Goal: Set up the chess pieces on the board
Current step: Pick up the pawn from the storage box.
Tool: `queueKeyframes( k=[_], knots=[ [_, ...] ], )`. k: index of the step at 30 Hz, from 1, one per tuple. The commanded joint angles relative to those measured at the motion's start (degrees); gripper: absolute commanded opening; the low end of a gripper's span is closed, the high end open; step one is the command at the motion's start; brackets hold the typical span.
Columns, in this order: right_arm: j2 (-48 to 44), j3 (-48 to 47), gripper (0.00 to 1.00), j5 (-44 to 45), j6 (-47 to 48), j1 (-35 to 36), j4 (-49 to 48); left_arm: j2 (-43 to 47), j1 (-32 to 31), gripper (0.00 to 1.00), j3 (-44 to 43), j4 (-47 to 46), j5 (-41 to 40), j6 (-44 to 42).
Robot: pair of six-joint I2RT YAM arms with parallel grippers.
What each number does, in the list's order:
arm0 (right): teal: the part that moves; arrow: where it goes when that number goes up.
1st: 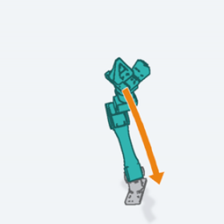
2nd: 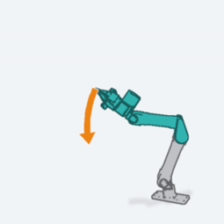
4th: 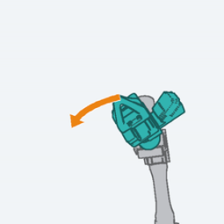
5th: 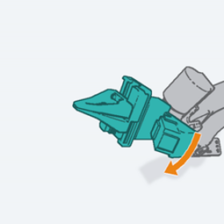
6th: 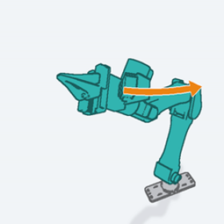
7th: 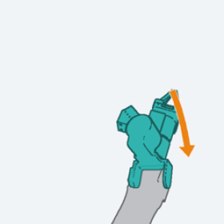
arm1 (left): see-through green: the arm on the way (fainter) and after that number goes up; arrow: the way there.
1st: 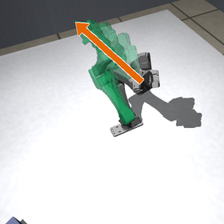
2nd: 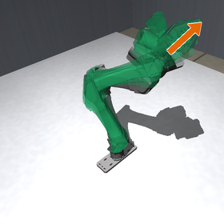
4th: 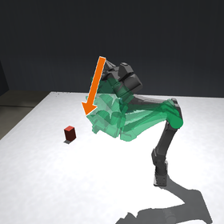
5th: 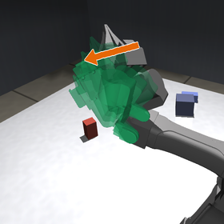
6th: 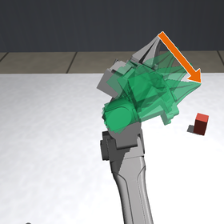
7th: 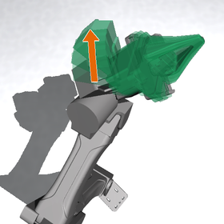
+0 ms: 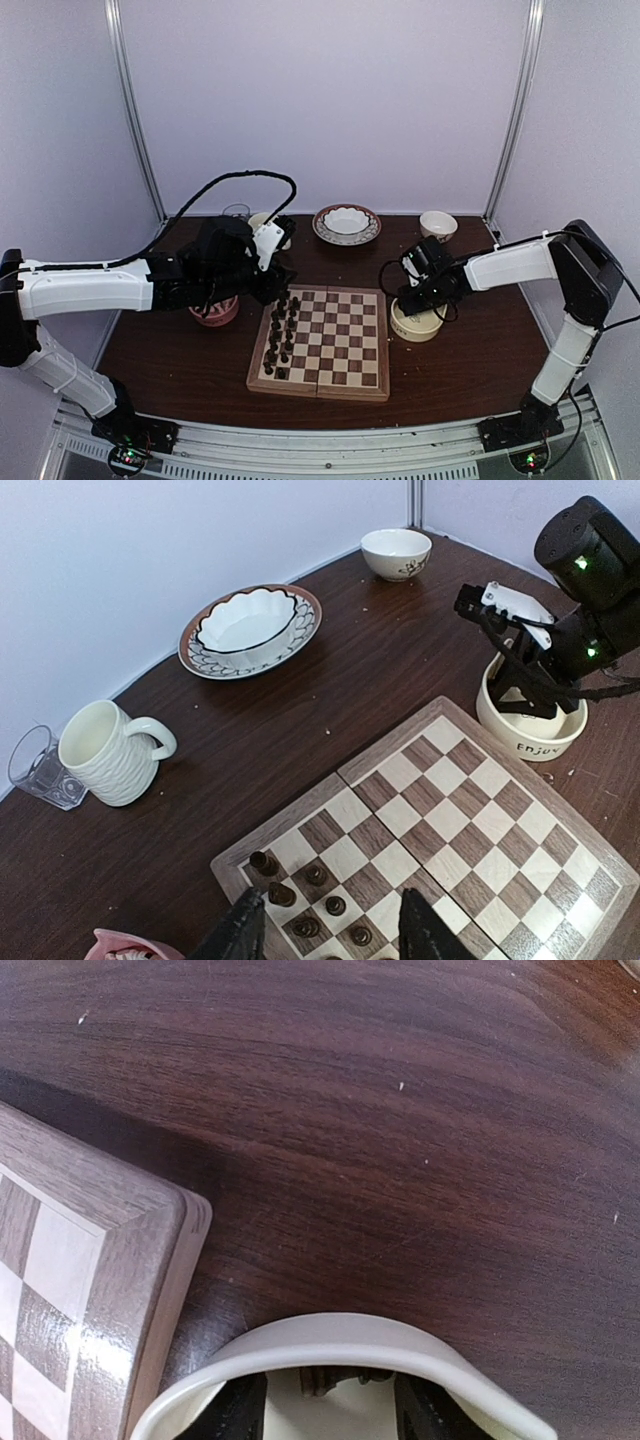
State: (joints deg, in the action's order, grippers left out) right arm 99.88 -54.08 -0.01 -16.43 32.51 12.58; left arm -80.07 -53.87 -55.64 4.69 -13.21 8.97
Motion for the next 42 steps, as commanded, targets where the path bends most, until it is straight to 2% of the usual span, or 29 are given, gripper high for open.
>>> queueKeyframes(
  k=[1, 10, 23, 38, 42],
  knots=[
    [0.7, -0.9, 0.48, -1.7, 3.2, -0.7, -1.2, 1.3, -0.4, 0.47, -0.7, -1.0, 0.9, 1.0],
    [0.7, 3.0, 0.52, -0.3, 4.9, -0.8, -9.5, 1.2, -0.4, 0.47, -0.5, -1.3, 1.3, 1.2],
    [-1.7, 5.2, 0.33, 0.6, 5.6, -0.7, -12.4, 0.8, -0.5, 0.47, -0.4, -1.4, 1.3, 1.0],
    [-14.6, 11.5, 0.29, 3.7, 6.9, 4.7, -12.2, 1.1, -0.5, 0.47, -0.5, -1.1, 0.9, 0.9],
    [-15.3, 11.1, 0.29, 0.7, 9.6, 8.4, -12.4, 1.2, -0.5, 0.47, -0.6, -1.0, 1.5, 2.1]
  ],
)
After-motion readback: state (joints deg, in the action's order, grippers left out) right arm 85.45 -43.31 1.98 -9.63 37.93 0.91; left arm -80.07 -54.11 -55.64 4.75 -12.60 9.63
